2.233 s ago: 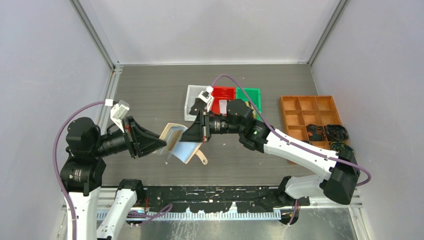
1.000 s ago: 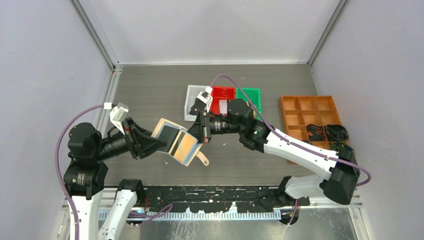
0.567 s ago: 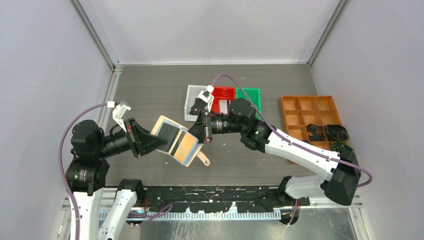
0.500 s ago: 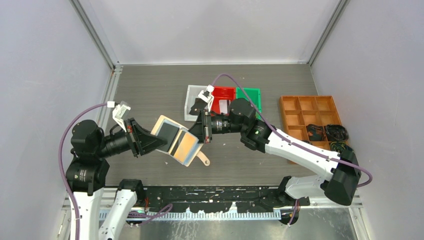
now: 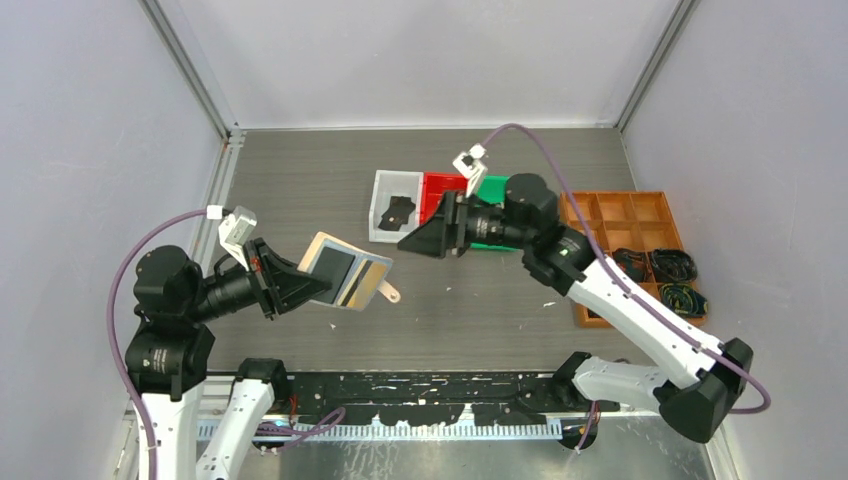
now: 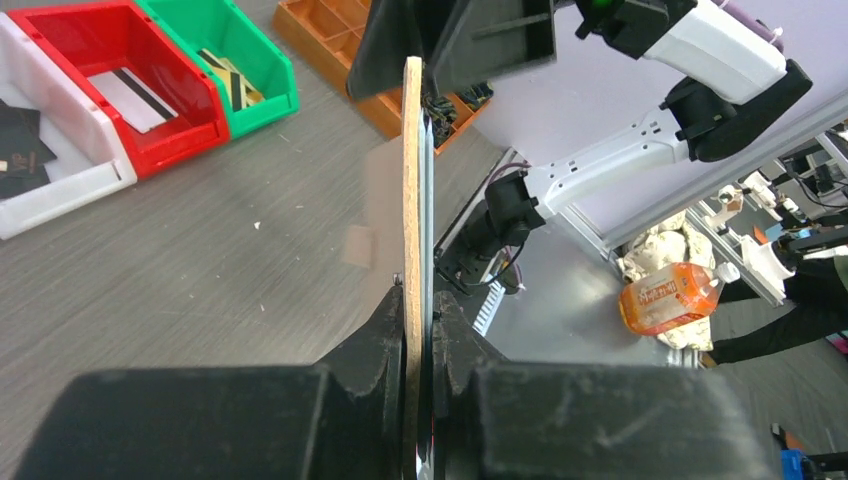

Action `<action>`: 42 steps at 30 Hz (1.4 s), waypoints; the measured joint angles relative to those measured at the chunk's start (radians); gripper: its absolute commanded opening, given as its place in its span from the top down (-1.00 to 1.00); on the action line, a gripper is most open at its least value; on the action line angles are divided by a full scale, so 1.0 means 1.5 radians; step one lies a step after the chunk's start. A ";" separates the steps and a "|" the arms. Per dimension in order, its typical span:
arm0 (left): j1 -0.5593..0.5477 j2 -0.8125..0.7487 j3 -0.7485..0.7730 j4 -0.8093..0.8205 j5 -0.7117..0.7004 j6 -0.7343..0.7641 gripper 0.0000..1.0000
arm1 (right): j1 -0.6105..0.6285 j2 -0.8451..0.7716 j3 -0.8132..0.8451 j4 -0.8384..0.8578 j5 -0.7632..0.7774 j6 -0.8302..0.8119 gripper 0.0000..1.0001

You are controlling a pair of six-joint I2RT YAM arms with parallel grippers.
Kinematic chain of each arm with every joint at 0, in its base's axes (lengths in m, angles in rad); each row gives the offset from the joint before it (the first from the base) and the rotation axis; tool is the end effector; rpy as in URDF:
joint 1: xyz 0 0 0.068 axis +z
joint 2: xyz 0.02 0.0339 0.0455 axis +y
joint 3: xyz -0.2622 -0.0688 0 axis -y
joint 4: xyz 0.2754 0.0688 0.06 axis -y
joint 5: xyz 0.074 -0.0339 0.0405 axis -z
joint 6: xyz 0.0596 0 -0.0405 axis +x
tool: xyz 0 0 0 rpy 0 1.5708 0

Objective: Take the credit cards out of the card holder
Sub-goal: Remove the credit card from the card holder.

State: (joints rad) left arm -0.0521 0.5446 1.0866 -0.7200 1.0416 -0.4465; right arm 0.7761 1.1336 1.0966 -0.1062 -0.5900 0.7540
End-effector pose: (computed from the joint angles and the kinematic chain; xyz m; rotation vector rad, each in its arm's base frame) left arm 0.1003 -0.0567 0.4244 0.4525 1.7721 -1.2569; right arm 0.1971 0.2399 0.3832 -0.5266 1.9144 1.5727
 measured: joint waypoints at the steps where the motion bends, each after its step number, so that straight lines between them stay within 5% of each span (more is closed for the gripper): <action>1: 0.000 -0.002 0.003 -0.003 -0.001 0.006 1.00 | -0.020 -0.011 0.003 -0.015 0.008 -0.002 -0.49; 7: 0.000 -0.003 0.004 -0.002 -0.001 0.006 1.00 | -0.039 -0.045 0.010 0.021 -0.008 0.025 -0.62; 16: 0.000 0.008 -0.009 0.050 0.037 -0.101 0.99 | 0.056 0.035 0.025 0.116 -0.050 0.035 -0.58; 22: 0.000 0.025 -0.031 0.108 0.074 -0.193 0.98 | 0.082 0.074 0.050 0.123 -0.065 0.012 -0.32; 30: 0.000 0.025 -0.042 0.134 0.092 -0.227 0.92 | 0.096 0.104 0.068 0.179 -0.095 0.039 0.32; 37: 0.000 0.025 -0.052 0.135 0.100 -0.226 0.54 | 0.103 0.131 0.075 0.215 -0.115 0.072 0.97; 42: 0.000 0.025 -0.053 0.136 0.108 -0.224 0.45 | 0.107 0.130 0.075 0.210 -0.120 0.072 0.99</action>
State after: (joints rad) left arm -0.0521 0.5823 1.0069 -0.5163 1.2041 -0.7830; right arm 0.9371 1.3293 1.2083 0.2089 -0.7700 0.8616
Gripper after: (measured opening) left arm 0.264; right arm 0.127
